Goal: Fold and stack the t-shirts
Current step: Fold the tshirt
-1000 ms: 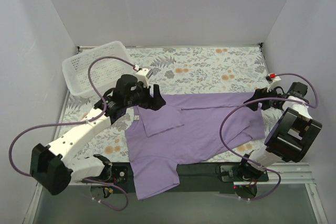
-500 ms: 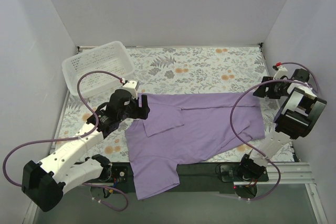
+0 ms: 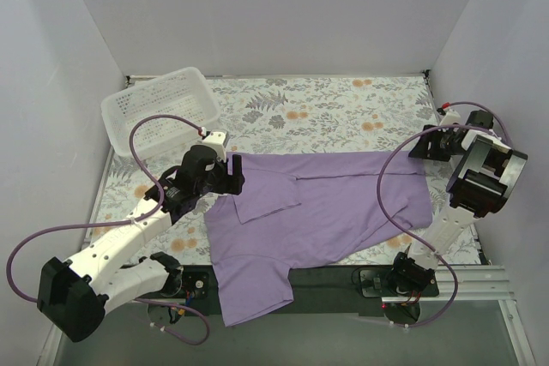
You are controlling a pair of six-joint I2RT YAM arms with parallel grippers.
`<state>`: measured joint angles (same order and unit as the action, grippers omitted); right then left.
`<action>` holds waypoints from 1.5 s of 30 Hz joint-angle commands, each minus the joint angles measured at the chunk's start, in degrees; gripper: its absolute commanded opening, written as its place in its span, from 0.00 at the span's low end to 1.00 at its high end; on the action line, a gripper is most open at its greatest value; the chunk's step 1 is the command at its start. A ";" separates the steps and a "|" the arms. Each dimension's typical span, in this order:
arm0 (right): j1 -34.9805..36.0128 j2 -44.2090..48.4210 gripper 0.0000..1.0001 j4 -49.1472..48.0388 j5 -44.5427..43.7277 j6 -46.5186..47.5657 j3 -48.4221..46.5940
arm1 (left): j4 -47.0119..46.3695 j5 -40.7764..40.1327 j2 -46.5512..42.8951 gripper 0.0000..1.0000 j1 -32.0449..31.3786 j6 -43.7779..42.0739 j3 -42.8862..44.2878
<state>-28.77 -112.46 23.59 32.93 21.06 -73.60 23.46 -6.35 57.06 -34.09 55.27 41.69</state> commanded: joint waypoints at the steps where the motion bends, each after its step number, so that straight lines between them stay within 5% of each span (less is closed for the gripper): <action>1: -0.14 -1.53 0.63 -1.27 -1.46 -0.67 -0.58 | -0.88 -2.00 -0.37 0.73 0.25 -0.60 -0.21; 13: -0.05 -4.51 0.47 -2.32 -0.32 -0.67 -1.63 | -0.70 -3.85 1.30 0.73 0.51 0.37 -0.30; 26: -0.05 -6.98 0.13 -4.34 2.49 -1.63 -4.18 | -1.05 -2.71 2.79 0.73 1.39 3.00 -0.47; 45: 5.48 -11.02 0.14 -10.76 -8.22 -2.79 -18.50 | -7.38 8.28 12.54 0.71 15.01 13.11 2.16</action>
<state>-24.60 -123.35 17.08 30.04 16.43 -87.85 18.59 -0.25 68.20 -19.29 65.25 41.76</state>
